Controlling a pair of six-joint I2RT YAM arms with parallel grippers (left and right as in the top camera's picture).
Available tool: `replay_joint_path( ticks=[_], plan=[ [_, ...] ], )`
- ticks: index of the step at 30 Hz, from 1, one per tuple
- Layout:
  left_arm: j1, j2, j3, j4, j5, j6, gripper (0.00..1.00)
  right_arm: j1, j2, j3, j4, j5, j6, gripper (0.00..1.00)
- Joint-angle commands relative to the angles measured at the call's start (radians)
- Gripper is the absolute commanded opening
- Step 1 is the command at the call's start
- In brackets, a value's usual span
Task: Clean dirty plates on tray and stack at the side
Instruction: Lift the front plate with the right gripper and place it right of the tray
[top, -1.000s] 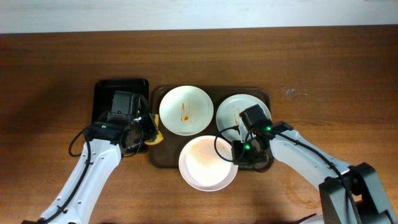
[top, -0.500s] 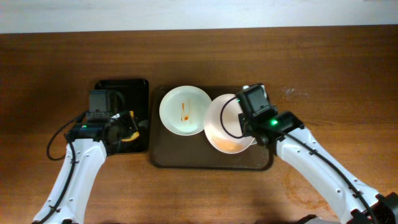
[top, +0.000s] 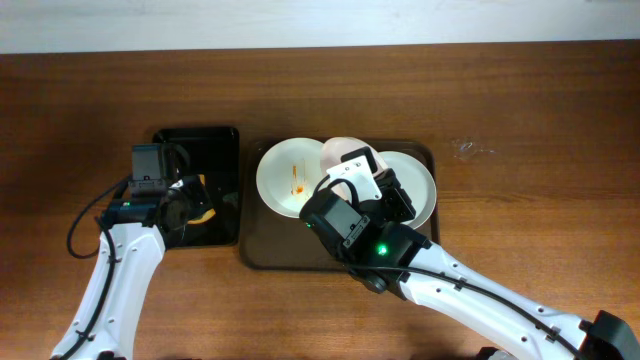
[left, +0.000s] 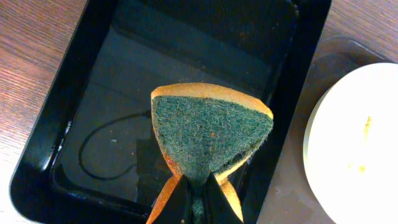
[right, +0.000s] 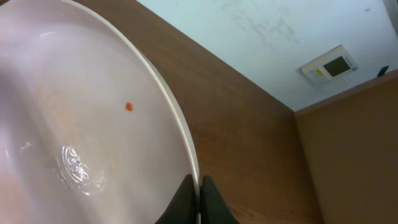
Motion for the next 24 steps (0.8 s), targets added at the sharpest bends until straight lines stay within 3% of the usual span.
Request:
replay_joint_path(
  ticks=[1,4,8,10,15,19,24],
  plan=[
    [0.003,-0.016,0.002,0.003,-0.006,0.019,0.0,-0.011,-0.011,0.022,-0.014,-0.083,0.107,0.04],
    [0.003,-0.016,0.002,0.003,0.005,0.019,0.0,-0.139,-0.045,0.05,-0.082,-0.282,0.283,0.04],
    [0.002,-0.016,0.002,0.003,0.009,0.02,0.0,-0.426,-0.115,0.076,-0.113,-0.512,0.319,0.04],
    [0.002,-0.016,0.002,0.003,0.009,0.02,0.0,-0.64,-0.126,0.076,-0.169,-0.669,0.347,0.04],
    [0.002,-0.016,0.002,0.003,0.009,0.02,0.0,-1.072,-0.04,0.063,-0.261,-0.928,0.341,0.04],
    [0.002,-0.016,0.002,0.007,0.009,0.047,0.0,-1.222,0.105,0.045,-0.249,-1.035,0.253,0.04],
    [0.002,-0.016,0.002,0.019,0.009,0.144,0.0,-1.255,0.208,0.045,-0.197,-1.064,0.198,0.05]
  ],
)
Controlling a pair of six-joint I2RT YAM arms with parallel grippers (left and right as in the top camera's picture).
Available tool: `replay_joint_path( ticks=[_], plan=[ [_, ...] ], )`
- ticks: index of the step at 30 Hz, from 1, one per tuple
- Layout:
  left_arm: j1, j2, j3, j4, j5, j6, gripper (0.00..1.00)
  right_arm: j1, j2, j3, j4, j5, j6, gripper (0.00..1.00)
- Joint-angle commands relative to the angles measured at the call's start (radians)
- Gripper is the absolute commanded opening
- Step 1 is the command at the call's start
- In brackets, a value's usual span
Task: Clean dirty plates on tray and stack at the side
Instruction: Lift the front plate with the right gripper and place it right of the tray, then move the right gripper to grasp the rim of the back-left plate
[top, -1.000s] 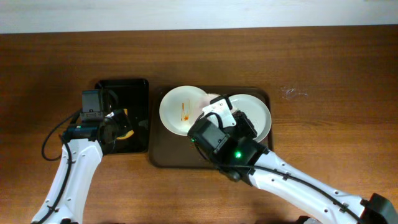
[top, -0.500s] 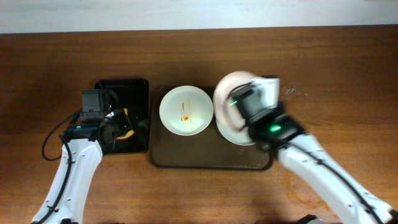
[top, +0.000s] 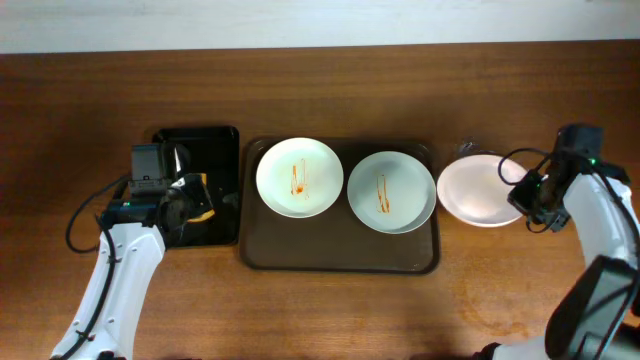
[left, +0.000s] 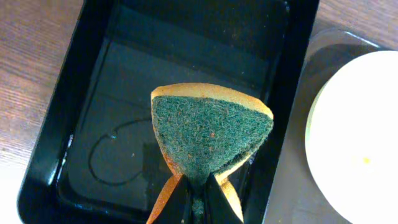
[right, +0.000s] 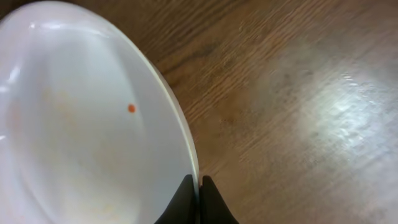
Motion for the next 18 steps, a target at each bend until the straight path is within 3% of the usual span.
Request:
replay_joint_path(
  ticks=[1,3,6,14,18],
  plan=[
    [0.002,-0.016,0.002,0.006,0.004,0.058,0.0,-0.005,0.005,-0.002,0.037,-0.098,-0.083,0.13],
    [0.002,-0.016,0.002,0.017,0.008,0.058,0.0,-0.002,-0.027,0.023,0.037,-0.298,-0.128,0.32],
    [0.002,-0.016,0.002,0.043,0.049,0.069,0.0,0.076,-0.089,0.064,0.037,-0.472,-0.21,0.4],
    [0.002,-0.016,0.002,0.054,0.05,0.069,0.0,0.547,-0.052,0.076,0.118,-0.474,-0.244,0.42],
    [0.002,-0.016,0.002,0.053,0.049,0.069,0.0,0.666,0.061,0.076,0.159,-0.518,-0.121,0.42]
  ],
)
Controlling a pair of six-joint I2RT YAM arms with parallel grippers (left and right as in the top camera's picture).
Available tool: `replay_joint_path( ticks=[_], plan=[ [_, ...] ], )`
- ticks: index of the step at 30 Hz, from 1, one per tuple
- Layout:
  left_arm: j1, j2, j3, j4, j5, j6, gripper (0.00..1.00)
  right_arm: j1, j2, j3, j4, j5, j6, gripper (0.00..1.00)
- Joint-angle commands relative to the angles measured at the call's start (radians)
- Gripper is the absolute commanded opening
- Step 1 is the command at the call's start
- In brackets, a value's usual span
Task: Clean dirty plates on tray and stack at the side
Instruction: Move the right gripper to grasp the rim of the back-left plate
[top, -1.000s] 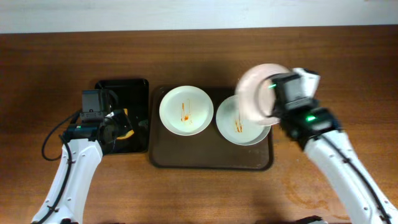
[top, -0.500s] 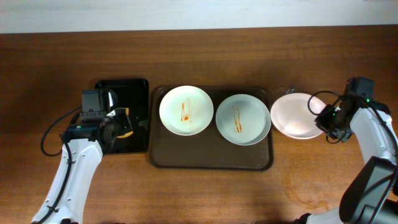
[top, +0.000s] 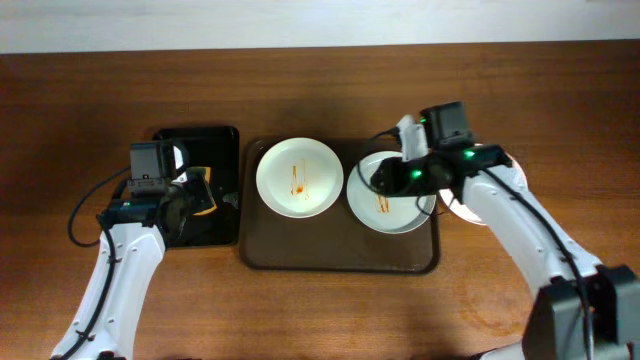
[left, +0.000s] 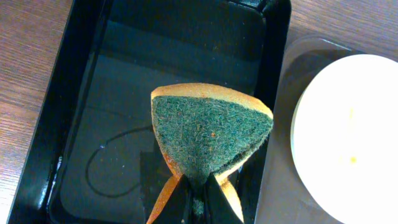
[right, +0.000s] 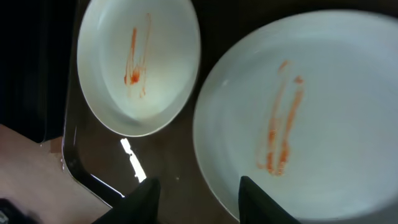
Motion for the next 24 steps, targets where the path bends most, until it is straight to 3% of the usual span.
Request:
replay_joint_path(
  ticks=[1,8,15,19,24],
  plan=[
    [0.002,-0.016,0.002,0.005,0.011,0.02,0.0,0.067,0.082,0.008,0.026,-0.05,0.09,0.42],
    [0.002,-0.016,0.002,0.006,0.011,0.02,0.0,0.211,0.216,0.008,0.159,0.064,0.358,0.4],
    [0.002,-0.016,0.002,0.006,0.021,0.02,0.0,0.259,0.27,0.008,0.2,0.165,0.525,0.3],
    [-0.016,-0.016,0.002,0.006,0.045,0.02,0.0,0.259,0.283,0.005,0.192,0.164,0.55,0.18],
    [-0.085,-0.016,0.002,0.026,0.045,0.02,0.0,0.259,0.283,-0.003,0.197,0.166,0.55,0.16]
  ],
)
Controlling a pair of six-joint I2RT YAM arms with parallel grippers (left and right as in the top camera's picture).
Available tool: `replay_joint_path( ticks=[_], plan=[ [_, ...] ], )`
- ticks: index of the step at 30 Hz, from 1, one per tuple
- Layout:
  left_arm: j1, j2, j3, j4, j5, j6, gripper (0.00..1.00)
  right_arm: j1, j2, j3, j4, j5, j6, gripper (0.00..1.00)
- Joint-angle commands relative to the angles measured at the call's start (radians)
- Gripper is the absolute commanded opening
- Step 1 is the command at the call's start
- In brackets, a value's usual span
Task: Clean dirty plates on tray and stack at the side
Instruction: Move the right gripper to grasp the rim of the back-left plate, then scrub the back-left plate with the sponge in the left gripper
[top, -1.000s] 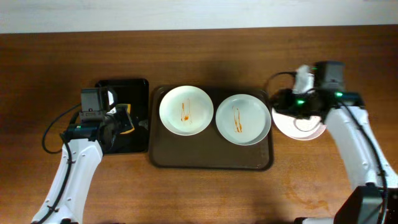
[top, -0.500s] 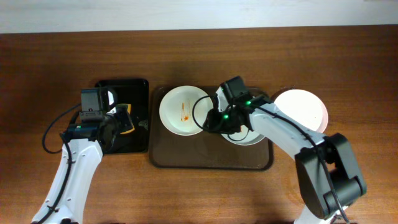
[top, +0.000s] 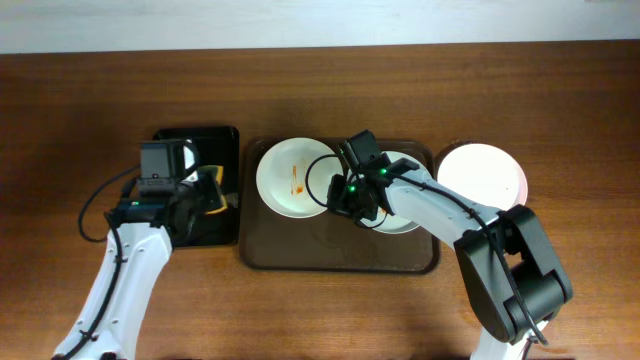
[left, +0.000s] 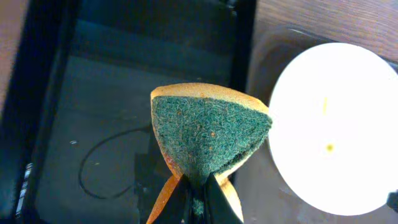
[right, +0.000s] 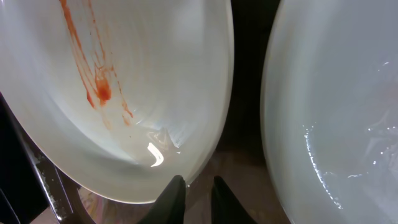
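Observation:
Two white plates streaked with red sauce lie on the brown tray (top: 340, 255): the left plate (top: 290, 175) (right: 124, 74) (left: 329, 124) and the right plate (top: 405, 168) (right: 336, 112), partly under my right arm. A wiped white plate (top: 482, 172) rests on the table to the right of the tray. My right gripper (top: 345, 197) (right: 198, 186) is low at the left plate's right rim, open by a narrow gap, with the rim beside its left finger. My left gripper (top: 200, 192) (left: 198, 186) is shut on a folded green-and-orange sponge (left: 208, 130) over the basin's right edge.
A black basin (top: 195, 140) (left: 124, 62) holding shallow water stands to the left of the tray. A thin strip of tray separates the two dirty plates. The wooden table runs on all sides.
My right gripper was open wide above the right dirty plate; now it is down at the left plate's right rim with a narrow gap. My left gripper with the sponge has shifted right toward the tray.
My right gripper first held a wiped plate by its rim above the tray. It then had that plate at the table right of the tray. Then it was open over the dirty plates, the wiped plate left behind. My left gripper kept hold of the sponge at the basin.

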Motion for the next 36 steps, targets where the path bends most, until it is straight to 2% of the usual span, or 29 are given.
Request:
replay_joint_path(
  ticks=[1,8,12,14,16,20,23,25,27,31,36],
  plan=[
    [-0.045,-0.016,0.002,0.019,0.015,0.02,0.0,0.006,0.025,-0.005,0.005,0.044,0.008,0.16],
    [-0.066,-0.016,0.002,0.021,0.015,0.02,0.0,0.006,0.051,-0.005,0.037,0.079,0.069,0.17],
    [-0.066,-0.016,0.002,0.021,0.023,0.02,0.0,0.024,0.064,-0.005,0.001,0.035,0.063,0.11],
    [-0.066,-0.016,0.002,0.028,0.092,0.02,0.0,0.026,0.064,-0.005,-0.033,0.035,0.056,0.11],
    [-0.078,-0.012,0.002,0.04,0.164,0.019,0.0,0.025,0.064,-0.005,-0.048,0.035,0.037,0.04],
    [-0.141,0.005,0.002,0.071,0.231,-0.006,0.0,0.025,0.064,-0.005,-0.051,0.035,0.033,0.04],
    [-0.176,0.064,0.002,0.082,0.252,-0.143,0.0,0.025,0.064,-0.005,-0.05,0.035,0.033,0.04],
    [-0.197,0.143,0.002,0.101,0.354,-0.292,0.0,0.024,0.064,-0.005,-0.05,0.035,0.033,0.04],
    [-0.209,0.209,0.002,0.154,0.442,-0.343,0.0,0.024,0.064,-0.005,-0.05,0.035,0.033,0.04],
    [-0.23,0.313,0.002,0.247,0.559,-0.346,0.0,0.024,0.064,-0.005,-0.05,0.035,0.033,0.04],
    [-0.259,0.399,0.002,0.269,0.558,-0.346,0.0,0.024,0.064,-0.005,-0.05,0.035,0.033,0.04]
  ],
)
